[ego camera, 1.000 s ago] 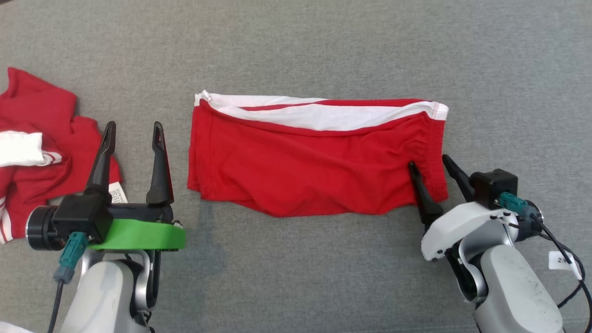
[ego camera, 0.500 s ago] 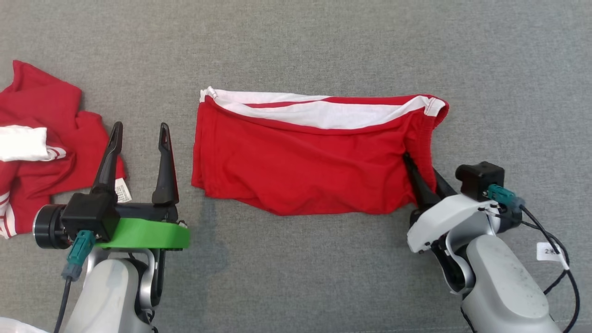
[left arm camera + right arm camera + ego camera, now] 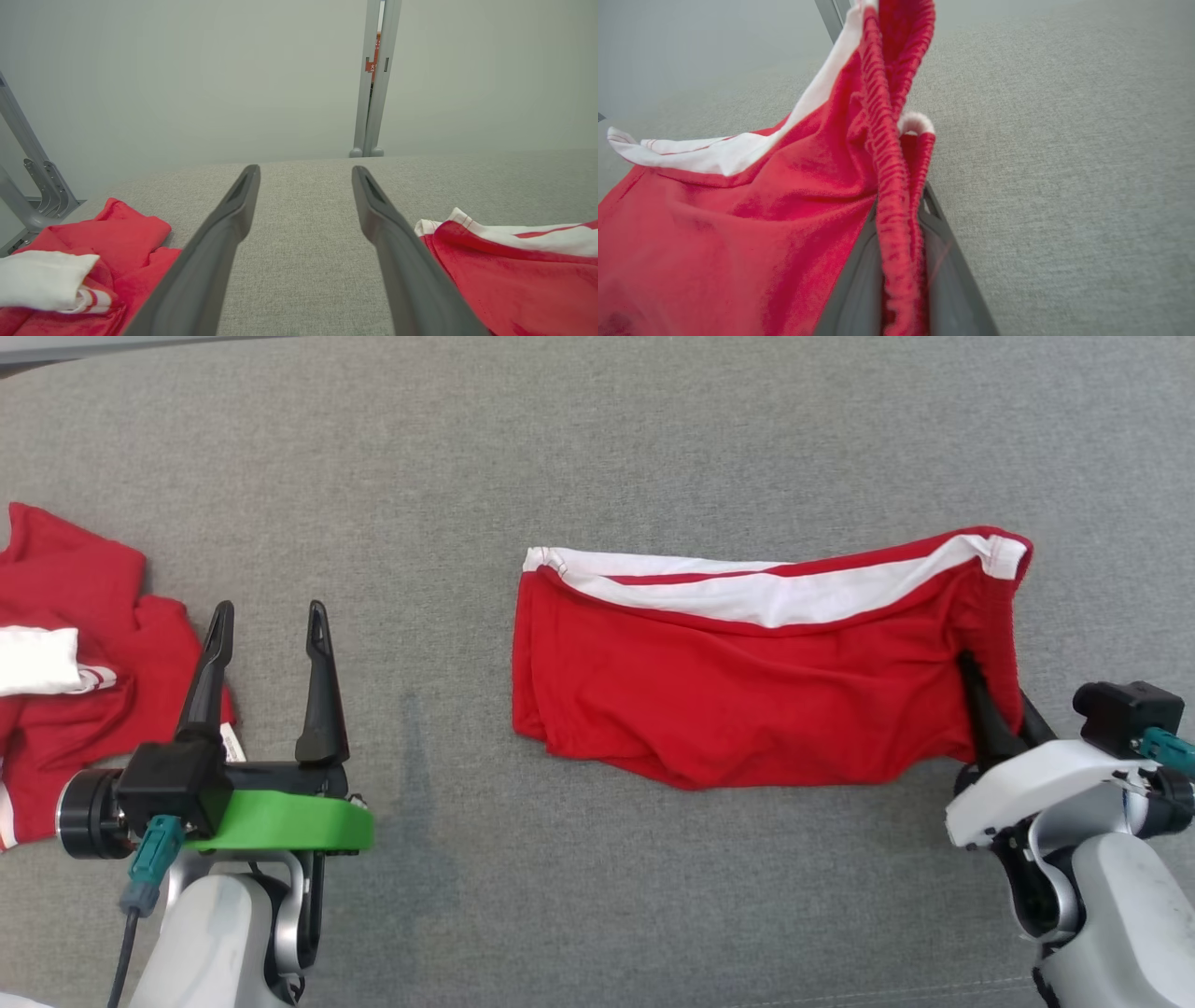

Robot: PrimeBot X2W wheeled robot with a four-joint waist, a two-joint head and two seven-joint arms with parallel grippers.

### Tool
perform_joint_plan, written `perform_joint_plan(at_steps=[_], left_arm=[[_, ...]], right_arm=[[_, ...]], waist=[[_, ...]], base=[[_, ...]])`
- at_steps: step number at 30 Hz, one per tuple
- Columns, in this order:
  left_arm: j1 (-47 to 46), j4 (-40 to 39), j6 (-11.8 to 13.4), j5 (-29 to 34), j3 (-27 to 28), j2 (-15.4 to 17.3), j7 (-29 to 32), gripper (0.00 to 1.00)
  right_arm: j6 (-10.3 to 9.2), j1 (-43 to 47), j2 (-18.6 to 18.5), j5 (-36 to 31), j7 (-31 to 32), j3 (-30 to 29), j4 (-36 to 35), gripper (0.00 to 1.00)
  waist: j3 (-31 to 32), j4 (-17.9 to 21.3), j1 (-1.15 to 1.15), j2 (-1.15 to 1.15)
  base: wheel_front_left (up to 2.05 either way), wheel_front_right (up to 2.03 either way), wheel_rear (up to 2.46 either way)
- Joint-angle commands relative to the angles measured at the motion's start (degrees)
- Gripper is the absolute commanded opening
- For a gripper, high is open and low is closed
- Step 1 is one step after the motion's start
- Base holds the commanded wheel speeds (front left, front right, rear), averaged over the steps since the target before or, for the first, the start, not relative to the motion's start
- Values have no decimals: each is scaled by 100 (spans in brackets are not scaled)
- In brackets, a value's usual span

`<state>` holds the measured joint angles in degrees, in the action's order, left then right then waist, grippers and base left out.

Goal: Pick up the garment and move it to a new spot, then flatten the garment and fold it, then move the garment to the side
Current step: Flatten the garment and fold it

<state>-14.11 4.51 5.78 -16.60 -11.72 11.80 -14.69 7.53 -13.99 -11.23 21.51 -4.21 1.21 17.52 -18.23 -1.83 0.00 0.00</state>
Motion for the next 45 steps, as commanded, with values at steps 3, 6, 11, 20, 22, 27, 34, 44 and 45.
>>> perform_joint_plan(at_steps=[3,6,11,20,22,27,34,44,45], left_arm=[[65,-4,35,-12,-22,51,32,100],[38,-20,35,1,-60,48,71,100],[-61,-27,4,12,-123,51,83,100],[-233,72,-29,-1,-299,-130,45,100],[-260,109,-44,-10,-326,-163,30,100],[-303,189,-54,-11,-353,-232,-3,100],[-306,253,-50,-5,-314,-262,-38,100],[-109,272,0,23,-206,-148,-47,100],[-81,269,4,27,-205,-128,-47,100]], right_arm=[[-7,-65,178,255,363,192,-388,0],[-6,-207,377,656,785,529,-740,0],[-6,-487,630,1270,1349,1206,-988,0],[-4,-1140,800,1622,1335,2199,-146,0],[-4,-1261,813,1676,1246,2323,71,0],[-4,-1581,824,1568,859,2589,463,0],[-4,-1876,703,939,-143,3066,732,100],[-4,-1537,261,54,-1087,2430,40,100],[-4,-1419,210,-42,-1096,2212,-99,100]], waist=[[67,52,0,0],[80,38,0,0],[55,-59,0,0],[-87,-526,0,0],[-123,-608,0,0],[-193,-720,0,0],[-193,-702,0,0],[9,-388,0,0],[41,-342,0,0]], base=[[0,0,0],[0,0,0],[0,0,0],[0,0,0],[0,0,0],[0,0,0],[0,0,0],[0,0,0],[0,0,0]])
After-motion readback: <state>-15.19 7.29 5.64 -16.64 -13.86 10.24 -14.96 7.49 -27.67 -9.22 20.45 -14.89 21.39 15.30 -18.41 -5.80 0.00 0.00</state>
